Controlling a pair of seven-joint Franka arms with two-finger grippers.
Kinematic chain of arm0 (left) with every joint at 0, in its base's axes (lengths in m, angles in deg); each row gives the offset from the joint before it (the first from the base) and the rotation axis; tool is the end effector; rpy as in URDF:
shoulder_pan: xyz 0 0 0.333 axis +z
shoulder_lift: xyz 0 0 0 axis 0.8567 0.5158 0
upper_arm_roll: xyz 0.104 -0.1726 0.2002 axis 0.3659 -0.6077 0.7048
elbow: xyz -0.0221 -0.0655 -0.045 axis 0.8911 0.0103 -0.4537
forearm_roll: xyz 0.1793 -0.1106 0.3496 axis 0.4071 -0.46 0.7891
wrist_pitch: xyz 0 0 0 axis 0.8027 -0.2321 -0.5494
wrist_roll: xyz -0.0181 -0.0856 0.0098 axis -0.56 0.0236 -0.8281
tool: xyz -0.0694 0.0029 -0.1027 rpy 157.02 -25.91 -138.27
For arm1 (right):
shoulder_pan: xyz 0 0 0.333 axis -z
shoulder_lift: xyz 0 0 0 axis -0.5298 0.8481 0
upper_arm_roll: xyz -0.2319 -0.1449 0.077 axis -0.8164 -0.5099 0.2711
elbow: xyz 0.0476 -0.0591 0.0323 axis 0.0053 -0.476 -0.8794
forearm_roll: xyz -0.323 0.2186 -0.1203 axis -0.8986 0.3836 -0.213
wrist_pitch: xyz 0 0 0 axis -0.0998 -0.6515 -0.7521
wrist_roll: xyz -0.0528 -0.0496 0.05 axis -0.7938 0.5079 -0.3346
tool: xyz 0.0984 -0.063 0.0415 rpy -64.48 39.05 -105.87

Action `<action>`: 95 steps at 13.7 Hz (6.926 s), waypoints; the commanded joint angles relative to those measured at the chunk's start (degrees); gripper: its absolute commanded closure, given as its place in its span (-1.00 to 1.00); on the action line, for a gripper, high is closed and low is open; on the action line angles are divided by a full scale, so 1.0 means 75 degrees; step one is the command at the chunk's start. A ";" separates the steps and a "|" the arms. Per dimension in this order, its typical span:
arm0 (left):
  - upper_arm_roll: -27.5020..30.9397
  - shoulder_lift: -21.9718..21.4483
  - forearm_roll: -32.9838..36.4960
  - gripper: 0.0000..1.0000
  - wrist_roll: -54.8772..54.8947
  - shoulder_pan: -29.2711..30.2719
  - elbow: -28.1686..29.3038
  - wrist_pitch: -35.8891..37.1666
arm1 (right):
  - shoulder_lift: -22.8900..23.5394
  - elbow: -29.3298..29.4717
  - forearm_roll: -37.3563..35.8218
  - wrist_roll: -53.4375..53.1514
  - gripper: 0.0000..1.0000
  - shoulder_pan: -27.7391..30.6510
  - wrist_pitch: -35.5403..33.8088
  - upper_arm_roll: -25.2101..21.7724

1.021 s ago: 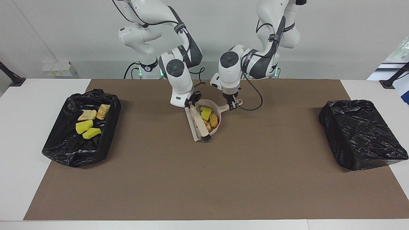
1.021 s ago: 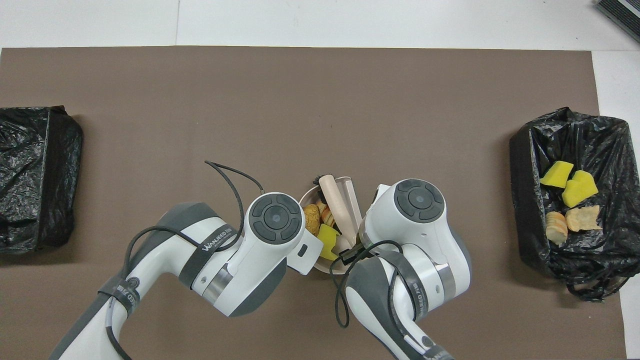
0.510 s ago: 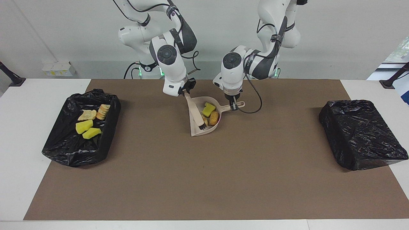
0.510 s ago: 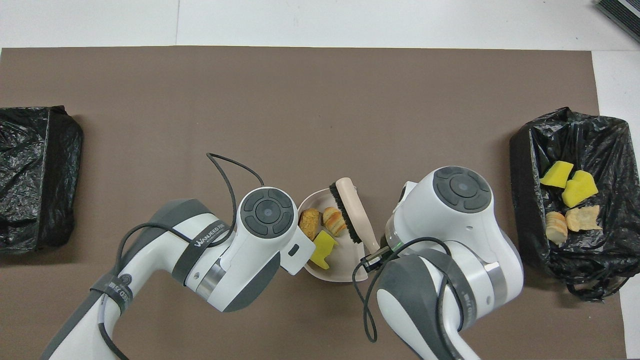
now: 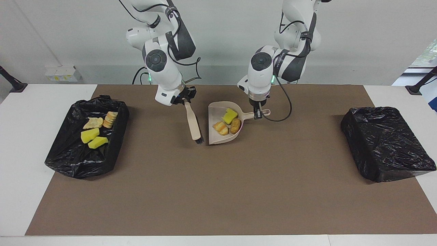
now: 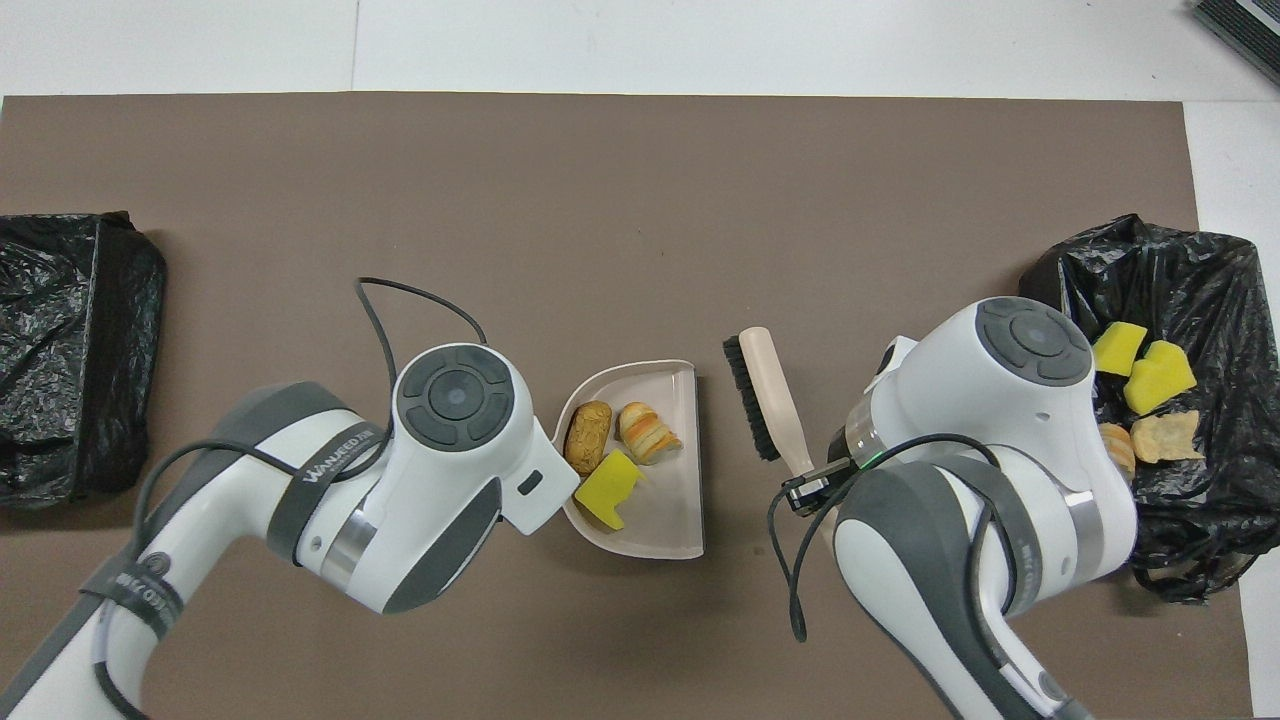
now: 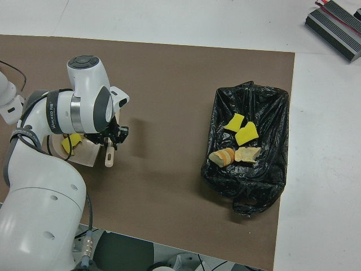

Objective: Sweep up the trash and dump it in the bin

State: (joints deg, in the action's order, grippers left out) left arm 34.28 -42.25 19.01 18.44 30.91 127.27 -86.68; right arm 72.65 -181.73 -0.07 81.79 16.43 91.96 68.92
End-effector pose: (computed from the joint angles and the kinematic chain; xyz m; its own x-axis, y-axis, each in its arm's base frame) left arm 0.4671 -0.3038 0.3498 -0.0592 -0.9934 -0.0978 -0.9958 0.0519 0.0759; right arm 0.4840 0.1867 0.3587 0.9193 0.2974 -0.2577 0.2439 -0.9446 -0.2198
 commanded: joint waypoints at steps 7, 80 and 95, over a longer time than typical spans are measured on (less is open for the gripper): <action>0.0017 -0.1293 -0.0086 1.00 0.2849 0.2760 -0.0114 0.0370 | -0.0089 -0.0161 -0.0265 -0.2723 1.00 -0.1685 0.0950 0.0163; 0.0017 0.1206 -0.0147 -1.00 -1.1315 0.0254 -0.1912 0.0381 | 0.0087 0.4105 -0.2164 -0.0685 -1.00 0.2297 -0.2212 -0.0600; 0.0064 -0.1387 -0.0227 -1.00 -0.6862 0.3538 -0.2666 0.3296 | 0.0158 0.4376 -0.1827 -0.1191 -1.00 0.2402 -0.1654 -0.0341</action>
State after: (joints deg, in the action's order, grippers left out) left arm 35.30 -53.91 17.53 -35.50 55.66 114.19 -67.59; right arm 74.81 -146.95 -15.90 75.11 34.33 76.98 66.14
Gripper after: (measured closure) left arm 0.000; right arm 0.000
